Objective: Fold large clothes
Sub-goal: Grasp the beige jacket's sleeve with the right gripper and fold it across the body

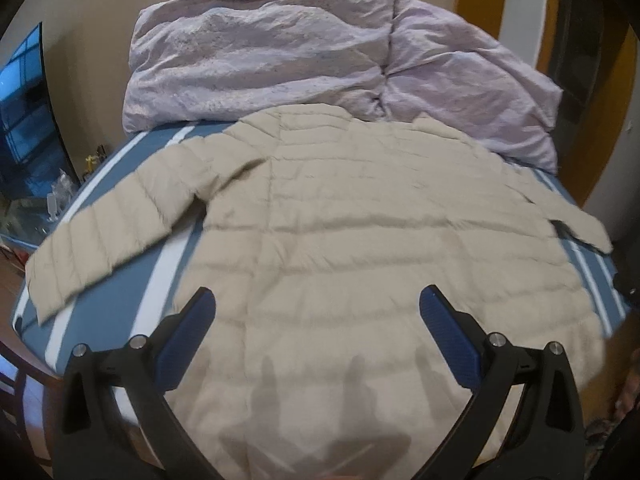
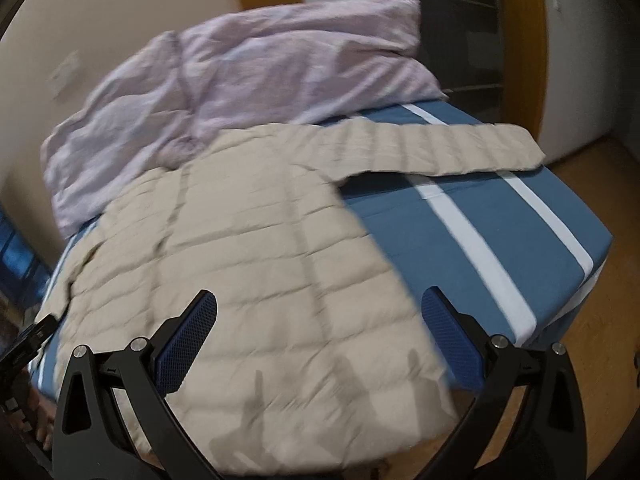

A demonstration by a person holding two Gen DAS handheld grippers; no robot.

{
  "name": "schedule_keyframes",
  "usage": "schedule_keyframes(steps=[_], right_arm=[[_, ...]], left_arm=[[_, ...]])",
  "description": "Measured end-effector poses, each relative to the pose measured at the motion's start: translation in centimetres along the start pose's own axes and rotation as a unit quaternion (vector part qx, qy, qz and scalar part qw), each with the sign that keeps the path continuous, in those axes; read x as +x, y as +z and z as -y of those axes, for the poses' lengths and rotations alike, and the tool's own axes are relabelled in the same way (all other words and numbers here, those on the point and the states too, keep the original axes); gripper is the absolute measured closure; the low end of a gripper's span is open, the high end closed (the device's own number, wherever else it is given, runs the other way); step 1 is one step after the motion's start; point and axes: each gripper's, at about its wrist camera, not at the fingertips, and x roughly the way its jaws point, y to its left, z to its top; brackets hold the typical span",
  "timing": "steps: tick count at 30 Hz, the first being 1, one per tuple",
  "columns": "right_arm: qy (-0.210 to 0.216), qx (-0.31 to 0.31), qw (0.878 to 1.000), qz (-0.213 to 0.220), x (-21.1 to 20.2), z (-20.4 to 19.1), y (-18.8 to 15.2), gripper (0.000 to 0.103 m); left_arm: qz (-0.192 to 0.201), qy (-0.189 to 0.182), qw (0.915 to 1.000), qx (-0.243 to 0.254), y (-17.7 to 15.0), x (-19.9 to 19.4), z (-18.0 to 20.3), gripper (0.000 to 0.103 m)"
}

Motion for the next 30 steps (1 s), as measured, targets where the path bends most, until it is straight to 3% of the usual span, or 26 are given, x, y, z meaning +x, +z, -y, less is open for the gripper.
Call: schedule_keyframes(steps=[4, 8, 12, 16, 20, 22, 25, 27, 30], right_arm=[[-0.028, 0.045, 0.998, -0.018, 3.7, 2.7, 2.9, 0.001], [-0.087, 0.086, 0.992, -0.001, 6.3, 6.4, 6.5, 0.001], [-0.143, 0.130, 0.981, 0.015, 8.5, 11.0, 9.6, 0.010], [-0.181, 0.235, 0.955, 0.009, 10.6, 17.9, 11.4, 0.022], [-0.181, 0.332, 0.925, 0.012, 11.8, 22.8, 11.4, 0.033], [-0.178, 0.349, 0.920, 0.032, 11.7, 24.0, 11.4, 0.034], [-0.174, 0.348, 0.920, 0.041, 12.4, 24.7, 11.7, 0.036], [-0.190, 0.327, 0.925, 0.046, 12.8, 24.4, 11.9, 0.041], [-0.185, 0.297, 0.936, 0.037, 13.8, 23.9, 12.3, 0.080]], left_arm=[[-0.004, 0.032, 0.9995, 0.007, 1.4, 3.4, -0.3, 0.002], [-0.013, 0.074, 0.9971, 0.013, 2.3, 7.2, -0.8, 0.002], [-0.022, 0.111, 0.9933, 0.025, 2.3, 9.9, -1.1, 0.002], [-0.051, 0.108, 0.9922, 0.035, 1.8, 11.6, -1.0, 0.002], [-0.065, 0.093, 0.9932, 0.022, 1.4, 12.2, -1.4, 0.002], [-0.071, 0.084, 0.9939, 0.013, 1.3, 12.4, -1.8, 0.002], [-0.075, 0.074, 0.9944, 0.003, 1.2, 12.5, -2.1, 0.002], [-0.077, 0.072, 0.9944, -0.001, 1.2, 12.5, -2.1, 0.002], [-0.078, 0.068, 0.9945, -0.007, 1.2, 12.6, -2.3, 0.002]])
